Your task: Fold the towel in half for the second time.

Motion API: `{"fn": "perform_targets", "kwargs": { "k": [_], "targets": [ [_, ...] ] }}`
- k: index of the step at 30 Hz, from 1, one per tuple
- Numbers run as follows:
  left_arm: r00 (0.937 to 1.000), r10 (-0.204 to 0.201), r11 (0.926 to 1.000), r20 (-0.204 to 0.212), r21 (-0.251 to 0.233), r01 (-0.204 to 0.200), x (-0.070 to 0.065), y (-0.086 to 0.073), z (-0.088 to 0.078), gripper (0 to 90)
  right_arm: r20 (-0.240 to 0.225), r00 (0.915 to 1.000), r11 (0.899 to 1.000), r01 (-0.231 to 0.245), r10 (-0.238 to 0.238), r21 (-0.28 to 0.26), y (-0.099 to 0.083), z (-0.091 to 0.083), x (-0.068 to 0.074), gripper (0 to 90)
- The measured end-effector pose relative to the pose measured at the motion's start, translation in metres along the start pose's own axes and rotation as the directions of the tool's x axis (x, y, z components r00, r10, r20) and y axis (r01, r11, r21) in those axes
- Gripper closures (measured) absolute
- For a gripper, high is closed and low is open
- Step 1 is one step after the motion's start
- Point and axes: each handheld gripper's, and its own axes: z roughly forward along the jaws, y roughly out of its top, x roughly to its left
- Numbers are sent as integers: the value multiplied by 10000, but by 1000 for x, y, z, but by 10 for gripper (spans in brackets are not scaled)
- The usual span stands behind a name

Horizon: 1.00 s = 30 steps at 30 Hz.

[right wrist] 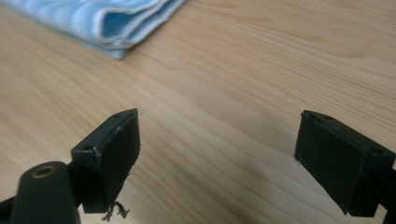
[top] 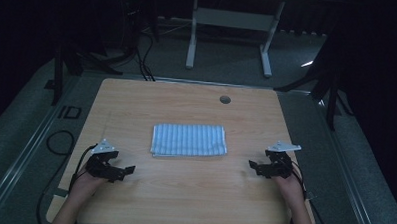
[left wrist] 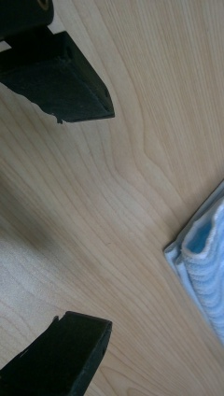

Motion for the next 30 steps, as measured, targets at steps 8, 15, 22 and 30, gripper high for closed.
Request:
{"fn": "perform_targets", "kwargs": {
  "k": [8,15,22,30],
  "targets": [
    [10000,-64,9996,7,-282,64,0,-3,-3,17,1038,9926,9969,-587,638,-516,-15,-11,-16,138],
    [9997,116,9992,-191,-382,-124,-1,-6,-6,17,1369,9832,9908,-1114,1211,-766,-25,-20,-23,139],
    [9998,-33,9982,-187,-593,22,0,-7,-8,17,1757,9719,9855,-1420,1566,-926,-32,-23,-29,138],
    [9998,-133,9979,-124,-633,124,0,-7,-7,17,1739,9706,9833,-1500,1663,-1029,-33,-25,-32,139]
  ]
}}
